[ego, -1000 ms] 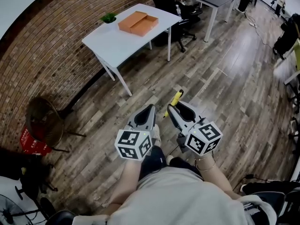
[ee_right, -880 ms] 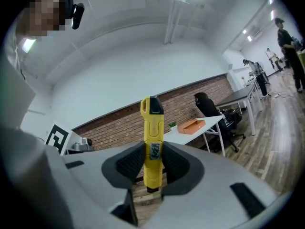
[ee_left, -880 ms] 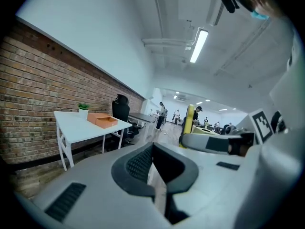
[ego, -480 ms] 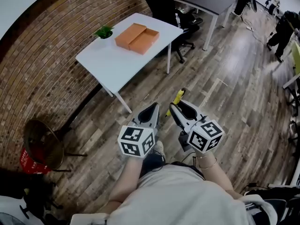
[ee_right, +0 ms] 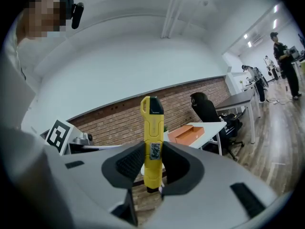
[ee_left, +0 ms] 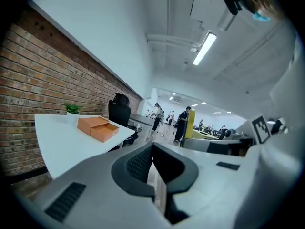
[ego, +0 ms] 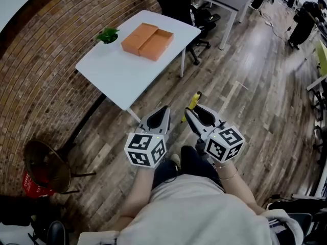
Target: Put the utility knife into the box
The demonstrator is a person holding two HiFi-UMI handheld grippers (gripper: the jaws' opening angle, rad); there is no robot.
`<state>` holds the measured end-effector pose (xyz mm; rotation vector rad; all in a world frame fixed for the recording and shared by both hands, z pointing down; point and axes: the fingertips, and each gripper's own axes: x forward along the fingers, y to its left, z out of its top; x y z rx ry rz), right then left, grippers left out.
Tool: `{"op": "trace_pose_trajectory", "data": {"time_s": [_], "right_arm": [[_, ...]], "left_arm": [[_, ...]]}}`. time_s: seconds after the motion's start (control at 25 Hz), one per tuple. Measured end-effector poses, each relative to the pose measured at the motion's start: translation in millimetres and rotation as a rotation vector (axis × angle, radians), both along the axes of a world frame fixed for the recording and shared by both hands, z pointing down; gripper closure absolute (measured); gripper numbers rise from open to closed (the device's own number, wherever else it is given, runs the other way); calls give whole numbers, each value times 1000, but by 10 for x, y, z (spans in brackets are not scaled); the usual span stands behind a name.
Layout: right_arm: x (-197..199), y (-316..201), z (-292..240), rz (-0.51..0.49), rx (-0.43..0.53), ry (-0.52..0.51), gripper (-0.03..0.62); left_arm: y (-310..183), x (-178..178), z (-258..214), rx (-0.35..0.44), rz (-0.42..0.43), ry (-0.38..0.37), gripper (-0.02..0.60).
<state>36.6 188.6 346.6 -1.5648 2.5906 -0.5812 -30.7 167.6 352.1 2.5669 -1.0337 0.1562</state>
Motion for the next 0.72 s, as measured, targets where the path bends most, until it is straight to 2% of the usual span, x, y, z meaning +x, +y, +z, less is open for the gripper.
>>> {"op": "trace_pose_trajectory", "data": {"time_s": [0.32, 0.48, 0.72], "right_arm": [[-32, -536, 33, -39, -5, -3, 482], [-10, -939, 23, -74, 8, 0, 482], [257, -1663, 19, -109, 22, 11, 482]], "left_arm": [[-482, 57, 50, -8, -9, -2, 575], [-860, 61, 73, -4, -47, -2, 575], [-1569, 284, 101, -9, -93, 3, 575]]}}
